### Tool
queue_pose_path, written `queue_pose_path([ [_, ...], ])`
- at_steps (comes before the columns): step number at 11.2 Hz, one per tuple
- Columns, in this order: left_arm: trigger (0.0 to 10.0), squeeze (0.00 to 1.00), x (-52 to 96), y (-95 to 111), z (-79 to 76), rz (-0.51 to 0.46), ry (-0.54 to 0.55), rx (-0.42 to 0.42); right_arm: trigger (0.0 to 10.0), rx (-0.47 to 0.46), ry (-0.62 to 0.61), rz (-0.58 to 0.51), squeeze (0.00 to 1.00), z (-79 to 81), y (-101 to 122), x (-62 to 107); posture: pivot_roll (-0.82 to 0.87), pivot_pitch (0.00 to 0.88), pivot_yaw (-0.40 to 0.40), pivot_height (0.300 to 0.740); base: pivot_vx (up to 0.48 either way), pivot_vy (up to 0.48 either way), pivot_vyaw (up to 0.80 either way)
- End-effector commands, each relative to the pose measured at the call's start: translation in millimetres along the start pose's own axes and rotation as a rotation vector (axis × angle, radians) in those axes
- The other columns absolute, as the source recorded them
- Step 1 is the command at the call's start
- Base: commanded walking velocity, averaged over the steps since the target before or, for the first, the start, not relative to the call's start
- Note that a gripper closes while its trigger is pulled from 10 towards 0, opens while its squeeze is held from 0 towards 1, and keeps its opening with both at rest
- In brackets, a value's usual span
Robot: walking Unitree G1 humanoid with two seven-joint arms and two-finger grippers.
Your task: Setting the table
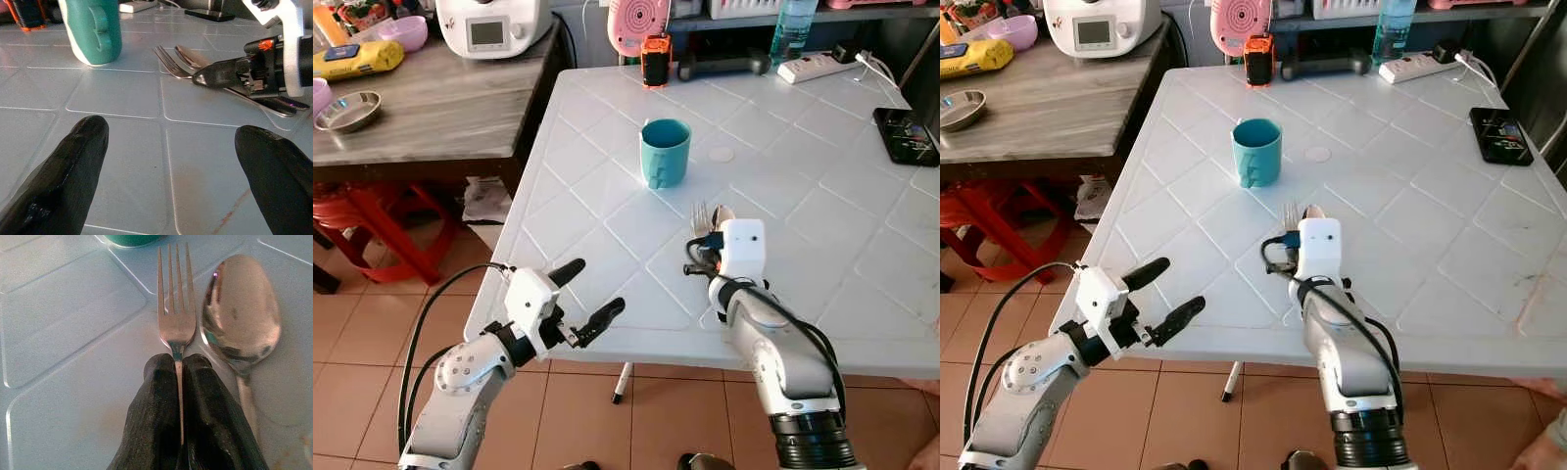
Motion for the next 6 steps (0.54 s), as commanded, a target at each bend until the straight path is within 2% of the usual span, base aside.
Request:
queue_pose_path([
  [1,10.0,0.00,4.0,-1.5,7.5,0.011,0.036,-0.019,0.0,-0.011,0.042,0.045,0.00,11.5,-12.4,-0.2,-0.04,0.146,0.097,0.740,0.000,0.000,0.00],
  [3,10.0,0.00,-1.3,5.2,28.4,-0.032,0.184,-0.065,0.0,-0.060,0.062,-0.168,0.00,13.2,28.9,9.3,-0.04,0.134,0.093,0.740,0.000,0.000,0.00],
  [5,10.0,0.00,0.0,7.8,40.6,-0.052,0.285,-0.069,0.0,-0.078,0.053,-0.245,0.00,10.1,41.8,15.6,-0.05,0.130,0.091,0.740,0.000,0.000,0.00],
  [6,10.0,0.00,2.8,8.4,58.5,-0.059,0.424,-0.058,6.1,-0.056,0.046,-0.318,0.00,7.2,54.1,22.8,-0.05,0.127,0.091,0.740,0.000,0.000,0.00],
])
Point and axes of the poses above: a point about 5 cm out from each wrist's last joint towards the gripper, its own x axis pointing back from the gripper into the wrist, its own y axis along the axis of the wrist's last joint, z = x × y, the point moved 4 cm from there along -x, pointing out of the wrist towards the gripper, and after that the axes turned 5 degrees about x, right-handed, at the moved point
